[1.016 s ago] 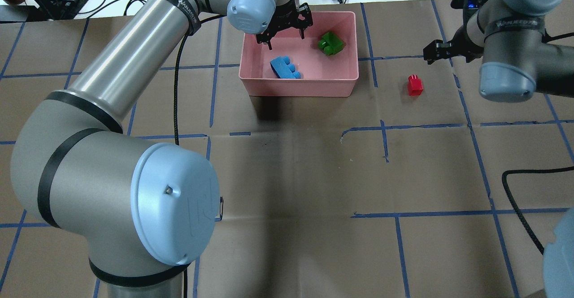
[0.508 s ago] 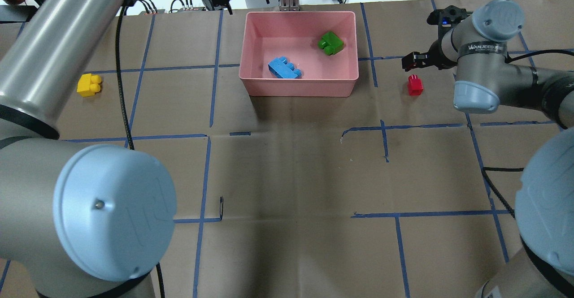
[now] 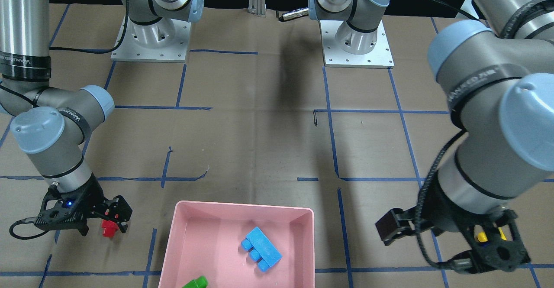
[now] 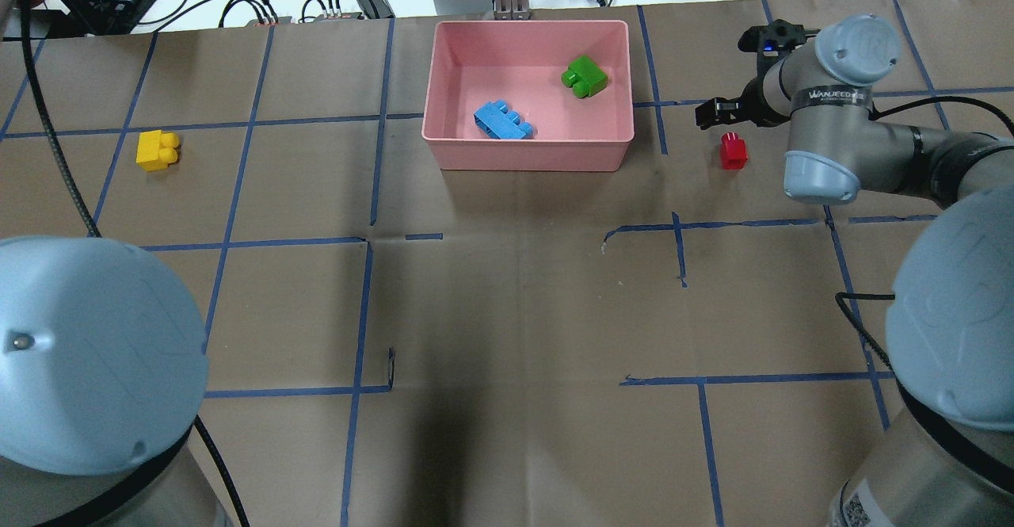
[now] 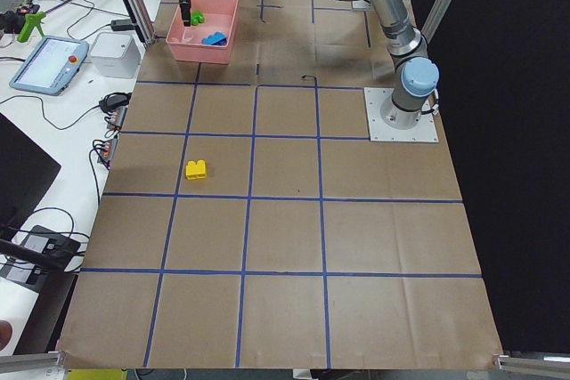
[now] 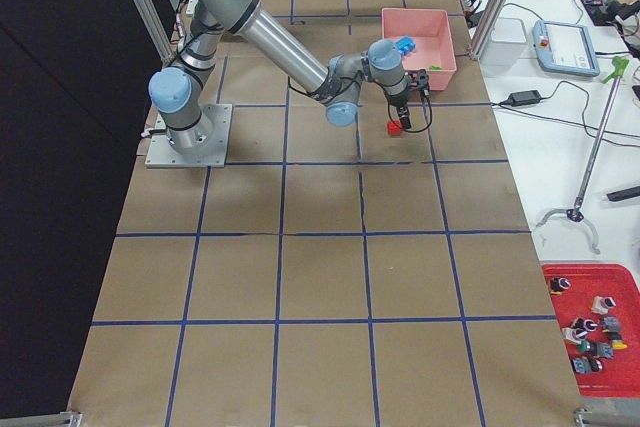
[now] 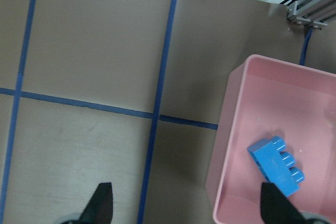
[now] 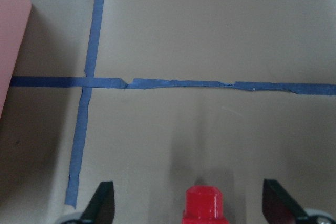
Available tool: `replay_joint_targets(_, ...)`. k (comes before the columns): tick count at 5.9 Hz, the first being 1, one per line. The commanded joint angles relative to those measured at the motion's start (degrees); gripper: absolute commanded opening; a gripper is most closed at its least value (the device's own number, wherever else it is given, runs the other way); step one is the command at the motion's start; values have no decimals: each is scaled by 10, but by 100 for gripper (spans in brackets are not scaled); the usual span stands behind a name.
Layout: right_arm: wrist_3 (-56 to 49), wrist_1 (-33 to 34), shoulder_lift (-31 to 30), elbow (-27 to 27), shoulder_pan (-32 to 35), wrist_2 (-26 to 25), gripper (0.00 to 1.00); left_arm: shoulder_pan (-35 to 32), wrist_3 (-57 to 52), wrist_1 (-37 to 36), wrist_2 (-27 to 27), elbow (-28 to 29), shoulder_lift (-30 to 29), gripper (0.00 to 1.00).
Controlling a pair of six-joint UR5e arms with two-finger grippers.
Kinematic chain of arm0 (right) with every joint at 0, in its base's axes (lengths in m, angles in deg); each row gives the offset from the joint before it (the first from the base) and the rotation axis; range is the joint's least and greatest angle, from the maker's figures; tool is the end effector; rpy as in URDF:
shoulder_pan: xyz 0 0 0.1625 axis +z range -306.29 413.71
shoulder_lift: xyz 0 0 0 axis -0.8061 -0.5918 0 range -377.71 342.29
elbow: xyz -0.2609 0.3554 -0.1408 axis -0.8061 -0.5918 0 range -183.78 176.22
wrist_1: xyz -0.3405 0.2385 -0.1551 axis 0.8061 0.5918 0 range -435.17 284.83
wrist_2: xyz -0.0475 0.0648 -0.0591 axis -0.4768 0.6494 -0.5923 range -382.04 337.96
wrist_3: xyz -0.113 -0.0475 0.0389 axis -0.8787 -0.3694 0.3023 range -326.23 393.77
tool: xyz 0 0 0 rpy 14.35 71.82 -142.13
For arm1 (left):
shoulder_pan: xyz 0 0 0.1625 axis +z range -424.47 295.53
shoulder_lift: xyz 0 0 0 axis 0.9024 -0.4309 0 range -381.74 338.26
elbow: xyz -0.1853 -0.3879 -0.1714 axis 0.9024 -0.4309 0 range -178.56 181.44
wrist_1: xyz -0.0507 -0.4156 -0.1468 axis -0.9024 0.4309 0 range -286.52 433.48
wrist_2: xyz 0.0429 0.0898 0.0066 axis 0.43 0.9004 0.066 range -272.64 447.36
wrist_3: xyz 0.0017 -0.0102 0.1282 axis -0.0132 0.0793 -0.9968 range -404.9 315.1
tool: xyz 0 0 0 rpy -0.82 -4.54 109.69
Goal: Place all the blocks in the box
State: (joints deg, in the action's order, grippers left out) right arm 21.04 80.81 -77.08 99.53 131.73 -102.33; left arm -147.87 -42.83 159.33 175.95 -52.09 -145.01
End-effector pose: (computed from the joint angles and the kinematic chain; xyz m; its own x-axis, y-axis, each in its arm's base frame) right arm 0.0103 -0.6979 0.1869 -0.9957 -0.0605 -0.0697 -0.0276 0.9159 -0.4005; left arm -0.0445 -0.8022 0.4583 -0.9887 -0.1474 0.0290 -0.1499 0.9805 -0.1271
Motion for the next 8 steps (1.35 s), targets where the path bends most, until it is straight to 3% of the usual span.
replay_joint_targets(1,-5,-2,9,13,-1,-9,99,104,-130,5,-2,-5,-6,99)
replay_joint_targets(3,-5,-2,2,39,-1,-10,99,186,-217,-5,1,-18,-26,99)
replay_joint_targets(4,-5,-5,-1,39,-2,-10,83,211,-229,-11,0,-38,-51,99)
replay_joint_targets(5,-5,-6,-3,37,-4,-8,40,220,-248,-32,0,-60,-67,99)
replay_joint_targets(6,-5,-7,-4,37,-4,-7,11,234,-277,-101,0,-101,-80,99)
replay_joint_targets(8,-5,-10,-31,35,-6,-14,5,239,-277,-214,0,-169,-84,99)
